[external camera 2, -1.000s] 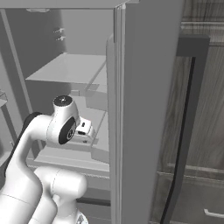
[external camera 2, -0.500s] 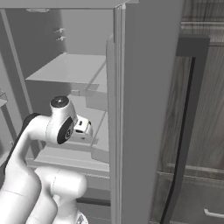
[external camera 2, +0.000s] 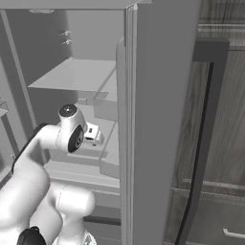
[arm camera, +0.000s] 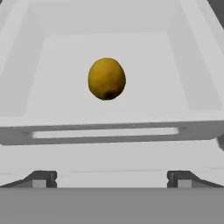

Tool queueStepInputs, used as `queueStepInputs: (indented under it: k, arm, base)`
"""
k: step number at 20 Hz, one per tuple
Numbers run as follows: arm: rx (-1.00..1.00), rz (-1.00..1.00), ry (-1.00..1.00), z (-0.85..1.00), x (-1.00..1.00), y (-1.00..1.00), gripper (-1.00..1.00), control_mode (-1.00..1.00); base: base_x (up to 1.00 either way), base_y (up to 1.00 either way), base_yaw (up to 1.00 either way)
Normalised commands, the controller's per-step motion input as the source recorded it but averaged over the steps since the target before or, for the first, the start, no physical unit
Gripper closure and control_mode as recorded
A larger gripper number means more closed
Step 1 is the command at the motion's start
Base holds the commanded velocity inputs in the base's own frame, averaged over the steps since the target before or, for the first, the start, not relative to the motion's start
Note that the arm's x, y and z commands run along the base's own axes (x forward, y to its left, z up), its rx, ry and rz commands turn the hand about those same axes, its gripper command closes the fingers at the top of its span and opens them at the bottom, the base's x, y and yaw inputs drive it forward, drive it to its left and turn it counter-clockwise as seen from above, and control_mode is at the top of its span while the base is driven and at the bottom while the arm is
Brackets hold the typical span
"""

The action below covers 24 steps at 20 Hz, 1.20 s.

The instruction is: Retrieve a lemon from the fridge and place it on the cutting board with the fish.

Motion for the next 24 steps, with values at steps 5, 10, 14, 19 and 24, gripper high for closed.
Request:
queueStepInputs:
  k: [5,10,14,19,24]
  arm:
    - [0.00,0.00,0.00,-0.07,0.49,0.00,-1.00,-1.00]
    - [0.00,0.00,0.00,-0.18,0.53,0.00,-1.00,-1.00]
    - [0.00,0.00,0.00,-0.18,0.50,0.00,-1.00,-1.00]
    - [-0.02,0.00,0.00,-0.18,0.43,0.00,-1.00,-1.00]
    - [-0.03,-0.02,0.01,-0.13,0.17,0.00,-1.00,-1.00]
  base:
    - [0.00,0.00,0.00]
    - [0.00,0.00,0.00]
    - [0.00,0.00,0.00]
    - [0.00,0.00,0.00]
    - [0.00,0.00,0.00]
